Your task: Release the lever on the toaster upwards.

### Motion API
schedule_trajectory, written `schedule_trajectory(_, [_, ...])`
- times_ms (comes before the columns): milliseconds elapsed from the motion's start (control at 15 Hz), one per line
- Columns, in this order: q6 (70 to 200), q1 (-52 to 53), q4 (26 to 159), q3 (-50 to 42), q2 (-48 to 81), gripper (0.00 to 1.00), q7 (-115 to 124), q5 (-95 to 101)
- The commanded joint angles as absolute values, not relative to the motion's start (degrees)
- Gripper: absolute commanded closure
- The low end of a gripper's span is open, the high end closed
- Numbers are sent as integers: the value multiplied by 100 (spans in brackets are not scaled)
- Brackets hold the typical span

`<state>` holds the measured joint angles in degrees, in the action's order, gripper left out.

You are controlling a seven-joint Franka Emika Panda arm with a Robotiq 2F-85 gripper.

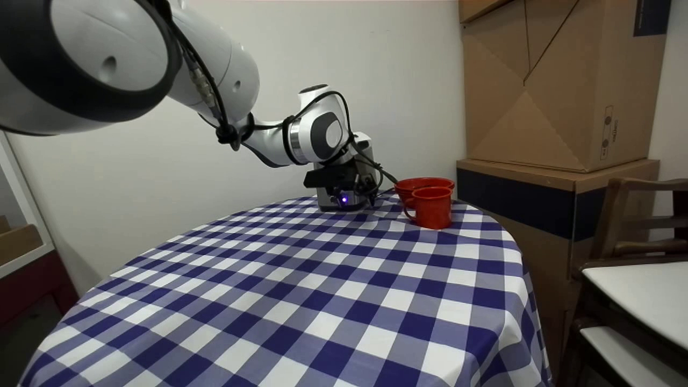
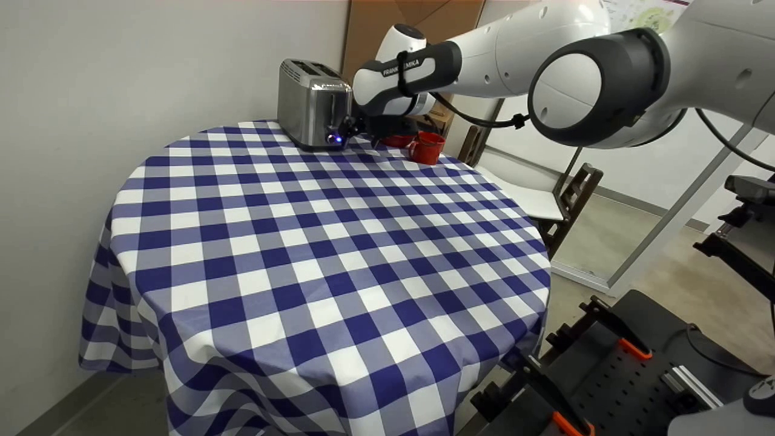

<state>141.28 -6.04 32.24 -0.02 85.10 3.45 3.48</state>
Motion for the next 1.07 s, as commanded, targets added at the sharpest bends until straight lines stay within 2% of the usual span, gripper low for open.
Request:
schedule_trajectory(0, [14531, -523, 3268, -193, 8512, 0, 489, 270])
schedule_trajectory(267, [14708, -515, 3253, -241, 8516, 0, 493, 271])
schedule_trajectory(1000, [14032, -534, 3142, -167, 8516, 0, 565, 177])
